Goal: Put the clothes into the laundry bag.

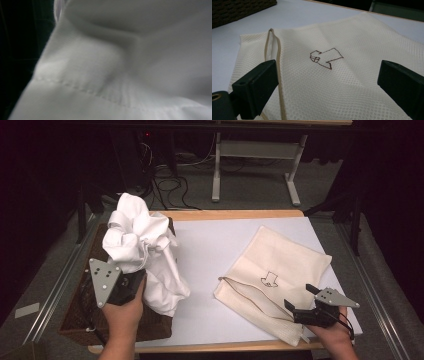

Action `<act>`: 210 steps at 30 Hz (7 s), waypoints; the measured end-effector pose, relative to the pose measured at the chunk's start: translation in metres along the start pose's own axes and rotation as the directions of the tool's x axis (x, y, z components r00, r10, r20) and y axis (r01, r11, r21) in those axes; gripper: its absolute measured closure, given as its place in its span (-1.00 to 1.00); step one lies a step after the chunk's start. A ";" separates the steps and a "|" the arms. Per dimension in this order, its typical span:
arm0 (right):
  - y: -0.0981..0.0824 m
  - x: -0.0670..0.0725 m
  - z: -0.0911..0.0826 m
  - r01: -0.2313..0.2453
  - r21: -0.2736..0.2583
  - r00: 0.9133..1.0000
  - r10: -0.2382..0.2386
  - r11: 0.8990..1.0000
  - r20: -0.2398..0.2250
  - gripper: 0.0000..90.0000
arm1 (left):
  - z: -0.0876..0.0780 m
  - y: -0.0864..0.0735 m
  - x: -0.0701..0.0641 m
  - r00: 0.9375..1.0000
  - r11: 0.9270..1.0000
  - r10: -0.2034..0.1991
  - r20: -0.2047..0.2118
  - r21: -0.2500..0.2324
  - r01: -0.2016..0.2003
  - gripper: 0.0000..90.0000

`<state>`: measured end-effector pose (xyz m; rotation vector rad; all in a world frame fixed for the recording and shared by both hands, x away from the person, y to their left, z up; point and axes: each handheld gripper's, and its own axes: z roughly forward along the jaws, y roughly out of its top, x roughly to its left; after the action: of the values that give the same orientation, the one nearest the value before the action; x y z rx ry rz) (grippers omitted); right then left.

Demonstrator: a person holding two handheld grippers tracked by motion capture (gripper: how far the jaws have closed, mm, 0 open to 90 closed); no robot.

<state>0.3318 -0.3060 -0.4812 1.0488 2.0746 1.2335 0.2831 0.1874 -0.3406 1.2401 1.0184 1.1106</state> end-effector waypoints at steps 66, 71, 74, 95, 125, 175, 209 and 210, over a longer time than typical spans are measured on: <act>0.012 0.034 0.042 0.175 0.198 0.982 -0.155 0.964 -0.112 0.51 | -0.019 -0.081 -0.103 0.946 0.997 -0.076 0.314 0.051 0.063 0.56; 0.016 0.034 0.047 0.171 0.215 0.981 -0.146 0.961 -0.129 0.93 | -0.020 -0.080 -0.103 0.946 0.996 -0.080 0.313 0.048 0.069 0.56; 0.020 0.033 0.053 0.158 0.217 0.983 -0.132 0.963 -0.129 0.97 | -0.020 -0.079 -0.103 0.944 0.996 -0.088 0.318 0.044 0.078 0.56; 0.046 0.031 0.051 0.053 0.059 0.992 -0.046 0.997 -0.116 0.97 | -0.022 -0.094 -0.148 0.890 0.996 -0.060 0.453 0.091 0.021 0.56; 0.056 0.035 0.030 0.019 -0.045 0.989 -0.025 0.999 -0.147 0.97 | 0.031 -0.137 -0.192 0.840 0.936 -0.122 0.528 0.343 -0.079 0.56; 0.054 0.032 0.027 -0.008 -0.074 0.991 -0.002 0.997 -0.133 0.97 | 0.037 -0.142 -0.185 0.832 0.946 -0.125 0.541 0.317 -0.063 0.46; 0.053 0.032 0.027 0.001 -0.071 0.991 -0.011 0.997 -0.137 0.97 | 0.081 -0.140 -0.218 0.841 0.881 -0.191 0.506 0.466 -0.080 0.30; 0.054 0.032 0.026 0.004 -0.071 0.990 -0.013 0.997 -0.137 0.97 | 0.084 -0.143 -0.220 0.842 0.877 -0.190 0.505 0.473 -0.086 0.38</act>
<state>0.3517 -0.2508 -0.4470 0.9460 2.1179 1.3997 0.3355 -0.0441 -0.4793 1.7858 0.8970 0.4011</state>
